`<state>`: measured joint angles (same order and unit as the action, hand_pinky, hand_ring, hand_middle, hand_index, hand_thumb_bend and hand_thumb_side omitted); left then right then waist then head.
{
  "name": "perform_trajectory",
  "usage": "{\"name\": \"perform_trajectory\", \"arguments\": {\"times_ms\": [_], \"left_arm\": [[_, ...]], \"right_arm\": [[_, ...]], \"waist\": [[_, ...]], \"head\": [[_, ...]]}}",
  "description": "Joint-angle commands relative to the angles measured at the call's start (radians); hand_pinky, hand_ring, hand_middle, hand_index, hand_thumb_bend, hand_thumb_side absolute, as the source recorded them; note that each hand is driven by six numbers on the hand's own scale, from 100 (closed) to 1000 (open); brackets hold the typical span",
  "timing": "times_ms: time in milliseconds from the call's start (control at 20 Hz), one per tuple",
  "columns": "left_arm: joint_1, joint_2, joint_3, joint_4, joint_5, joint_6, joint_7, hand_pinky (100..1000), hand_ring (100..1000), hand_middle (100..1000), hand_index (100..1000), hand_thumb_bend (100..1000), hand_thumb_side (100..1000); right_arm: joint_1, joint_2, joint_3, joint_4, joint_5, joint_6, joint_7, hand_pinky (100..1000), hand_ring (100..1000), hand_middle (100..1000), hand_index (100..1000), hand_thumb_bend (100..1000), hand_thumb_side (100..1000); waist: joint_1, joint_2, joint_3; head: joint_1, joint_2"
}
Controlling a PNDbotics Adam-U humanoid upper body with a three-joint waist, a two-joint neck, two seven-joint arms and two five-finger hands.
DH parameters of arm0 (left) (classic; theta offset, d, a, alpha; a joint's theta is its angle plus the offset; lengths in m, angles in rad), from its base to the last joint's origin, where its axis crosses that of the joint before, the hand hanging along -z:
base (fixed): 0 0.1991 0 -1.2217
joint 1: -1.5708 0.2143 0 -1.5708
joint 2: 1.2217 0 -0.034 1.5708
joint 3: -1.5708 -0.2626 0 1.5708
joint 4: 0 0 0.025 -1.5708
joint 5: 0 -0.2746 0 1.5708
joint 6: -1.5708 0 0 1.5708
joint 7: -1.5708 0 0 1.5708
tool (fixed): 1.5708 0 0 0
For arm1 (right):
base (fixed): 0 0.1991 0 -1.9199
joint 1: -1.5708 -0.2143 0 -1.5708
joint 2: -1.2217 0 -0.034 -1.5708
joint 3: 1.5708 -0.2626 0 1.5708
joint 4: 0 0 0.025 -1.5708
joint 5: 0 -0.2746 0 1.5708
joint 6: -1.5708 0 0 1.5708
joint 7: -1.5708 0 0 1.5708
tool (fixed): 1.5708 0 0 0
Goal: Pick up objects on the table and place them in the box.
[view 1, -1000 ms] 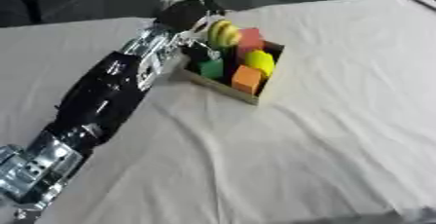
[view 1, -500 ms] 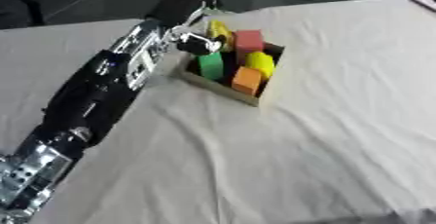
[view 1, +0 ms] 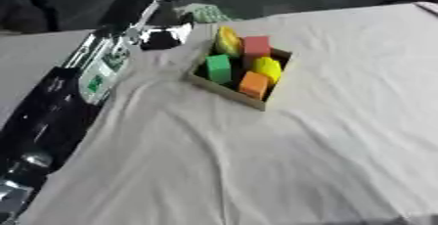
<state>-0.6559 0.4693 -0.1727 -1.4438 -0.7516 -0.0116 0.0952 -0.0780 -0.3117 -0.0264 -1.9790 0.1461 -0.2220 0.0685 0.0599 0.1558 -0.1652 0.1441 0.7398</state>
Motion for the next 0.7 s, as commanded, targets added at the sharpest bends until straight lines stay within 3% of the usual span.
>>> {"name": "perform_trajectory", "arguments": {"times_ms": [50,500,550,600,700], "left_arm": [[0.039,-0.005,0.04,-0.096,0.052,0.028,0.052,714,661,615,763,100,393],[0.249,-0.171,0.09,-0.289,0.181,0.125,0.157,709,650,605,756,100,449],[0.313,-0.189,0.093,-0.315,0.22,0.132,0.168,709,649,604,755,100,451],[0.416,-0.196,0.091,-0.38,0.312,0.123,0.189,708,647,603,754,100,455],[0.53,-0.201,0.094,-0.468,0.483,0.117,0.22,708,645,601,752,100,457]], "right_arm": [[-0.005,-0.004,0.01,-0.021,-0.016,0.008,0.007,732,748,764,901,100,467],[0.031,0.018,0.034,-0.021,-0.048,0.044,-0.001,721,742,761,903,100,494],[0.038,0.024,0.038,-0.02,-0.051,0.05,-0.002,720,741,760,903,100,497],[0.046,0.029,0.044,-0.017,-0.056,0.054,-0.002,719,740,760,903,100,500],[0.058,0.034,0.052,-0.011,-0.063,0.06,-0.002,718,740,760,903,100,496]], "waist": [[-0.002,-0.021,0.024],[-0.009,-0.017,0.111],[-0.011,-0.02,0.113],[-0.013,-0.026,0.111],[-0.015,-0.031,0.112]], "head": [[-0.01,0.015],[-0.018,0.029],[-0.018,0.03],[-0.014,0.03],[-0.011,0.03]]}}
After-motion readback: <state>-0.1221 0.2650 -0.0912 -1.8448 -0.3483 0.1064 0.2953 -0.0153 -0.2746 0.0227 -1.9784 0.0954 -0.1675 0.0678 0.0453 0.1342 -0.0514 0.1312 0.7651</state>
